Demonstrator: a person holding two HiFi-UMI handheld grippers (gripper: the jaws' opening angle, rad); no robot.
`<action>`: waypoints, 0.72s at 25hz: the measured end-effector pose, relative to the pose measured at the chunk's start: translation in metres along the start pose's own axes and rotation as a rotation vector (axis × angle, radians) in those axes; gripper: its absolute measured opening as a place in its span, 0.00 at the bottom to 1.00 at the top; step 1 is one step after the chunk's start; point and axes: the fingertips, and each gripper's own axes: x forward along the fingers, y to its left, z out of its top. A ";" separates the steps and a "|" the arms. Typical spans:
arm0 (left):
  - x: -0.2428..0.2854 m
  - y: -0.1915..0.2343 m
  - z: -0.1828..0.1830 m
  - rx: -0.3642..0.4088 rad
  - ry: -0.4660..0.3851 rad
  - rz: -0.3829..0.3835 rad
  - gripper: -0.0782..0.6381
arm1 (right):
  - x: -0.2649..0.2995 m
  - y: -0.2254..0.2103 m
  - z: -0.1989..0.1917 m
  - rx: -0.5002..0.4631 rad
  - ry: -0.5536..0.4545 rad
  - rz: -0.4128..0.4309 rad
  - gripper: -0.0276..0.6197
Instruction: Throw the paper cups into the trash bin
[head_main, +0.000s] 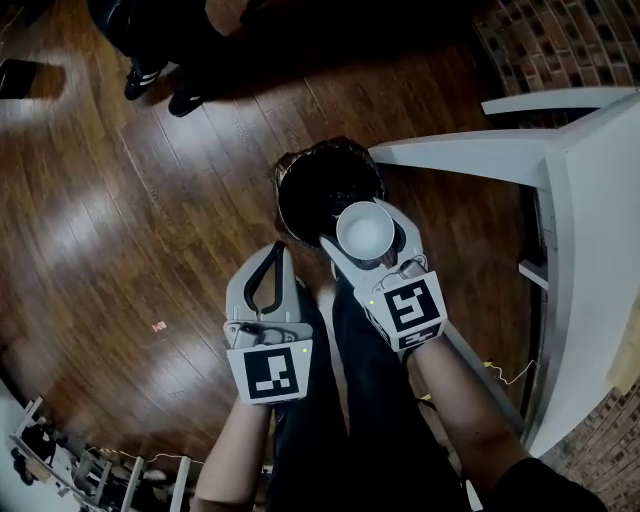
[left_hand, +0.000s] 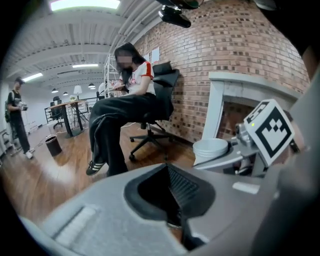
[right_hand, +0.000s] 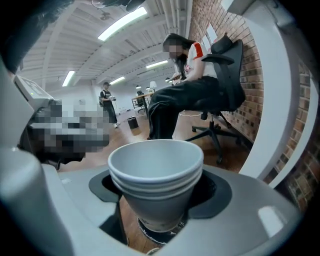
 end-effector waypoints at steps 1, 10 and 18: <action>0.004 -0.002 -0.007 -0.005 0.015 -0.003 0.12 | 0.004 -0.002 -0.009 0.009 0.024 -0.001 0.59; 0.029 -0.007 -0.051 -0.013 0.063 0.008 0.12 | 0.029 -0.010 -0.054 0.029 0.132 0.005 0.59; 0.034 -0.007 -0.056 -0.043 0.068 0.008 0.12 | 0.037 -0.011 -0.080 0.034 0.189 0.001 0.59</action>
